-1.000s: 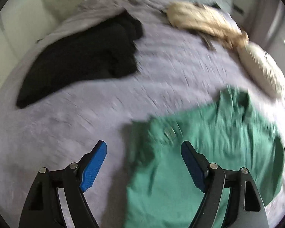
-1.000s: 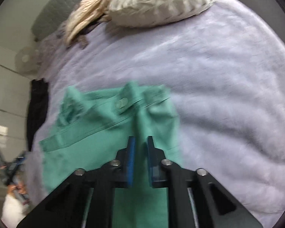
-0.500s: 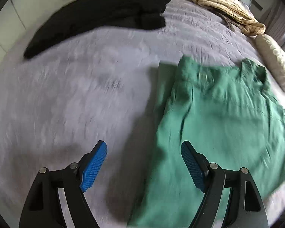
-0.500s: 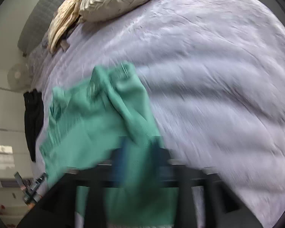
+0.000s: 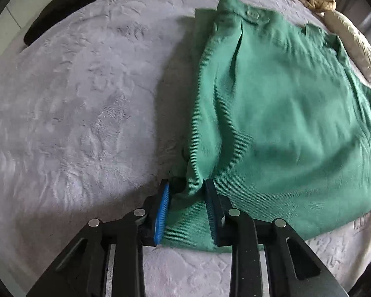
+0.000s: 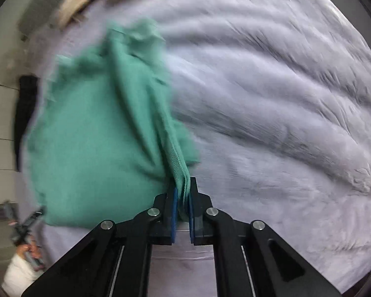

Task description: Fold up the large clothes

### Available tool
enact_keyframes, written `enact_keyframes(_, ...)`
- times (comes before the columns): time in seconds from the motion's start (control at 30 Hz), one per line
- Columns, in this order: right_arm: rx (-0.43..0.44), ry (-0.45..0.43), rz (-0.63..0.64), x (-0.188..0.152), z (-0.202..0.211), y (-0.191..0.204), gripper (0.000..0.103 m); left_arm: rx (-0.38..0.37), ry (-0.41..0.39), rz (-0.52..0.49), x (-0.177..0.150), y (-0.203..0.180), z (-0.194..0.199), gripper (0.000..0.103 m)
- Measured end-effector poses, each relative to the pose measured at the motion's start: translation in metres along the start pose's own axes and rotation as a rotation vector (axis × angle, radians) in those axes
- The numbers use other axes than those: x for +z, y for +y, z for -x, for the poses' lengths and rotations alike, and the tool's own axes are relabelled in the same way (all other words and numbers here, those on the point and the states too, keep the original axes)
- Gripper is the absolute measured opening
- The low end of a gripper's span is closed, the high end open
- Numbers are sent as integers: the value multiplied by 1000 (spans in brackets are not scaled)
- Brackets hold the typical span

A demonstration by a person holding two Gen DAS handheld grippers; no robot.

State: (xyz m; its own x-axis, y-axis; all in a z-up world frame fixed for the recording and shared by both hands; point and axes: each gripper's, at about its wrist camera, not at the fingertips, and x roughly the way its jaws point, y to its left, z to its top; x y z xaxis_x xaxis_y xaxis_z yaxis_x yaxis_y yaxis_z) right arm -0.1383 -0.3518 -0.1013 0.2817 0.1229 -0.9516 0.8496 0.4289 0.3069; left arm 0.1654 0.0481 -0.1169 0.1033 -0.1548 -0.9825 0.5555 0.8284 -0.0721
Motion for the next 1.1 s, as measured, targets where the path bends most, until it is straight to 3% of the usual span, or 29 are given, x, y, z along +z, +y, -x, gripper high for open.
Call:
enact_keyframes(0.13,60,-7,-54,-5,3,-13,8,25,-9,-15,-1,5,16,31)
enact_keyframes(0.27,-43,-32,-75,-20,30,-21,8,83,-42,19,-7,17,46,31)
enact_keyframes(0.37,18,-123,-87,-34,57,-19,8,63,-93,29,-10,11,65,31)
enact_keyframes(0.47,97,-154,-23,-39,59,12,8,40,-117,19,-6,-1,61,31)
enact_keyframes(0.53,111,-137,23,-34,44,33,8,80,-97,-2,2,-6,42,31)
enact_keyframes(0.6,70,-101,46,-25,17,50,8,136,-39,-16,-1,-7,18,31)
enact_keyframes(0.63,43,-65,35,-22,3,50,8,125,-28,-13,2,-7,13,31)
enact_keyframes(0.7,53,-39,-5,-22,-5,44,7,126,-36,-4,1,-4,12,43)
enact_keyframes(0.73,62,-42,-26,-20,-5,40,7,155,-37,1,-2,-1,16,54)
enact_keyframes(0.83,7,-57,-71,-22,5,28,9,141,-30,24,-10,12,28,55)
enact_keyframes(0.97,14,-40,-89,-41,23,24,11,166,-7,26,-31,15,44,55)
enact_keyframes(1.1,42,-20,-97,-58,34,25,12,140,12,30,-54,8,61,55)
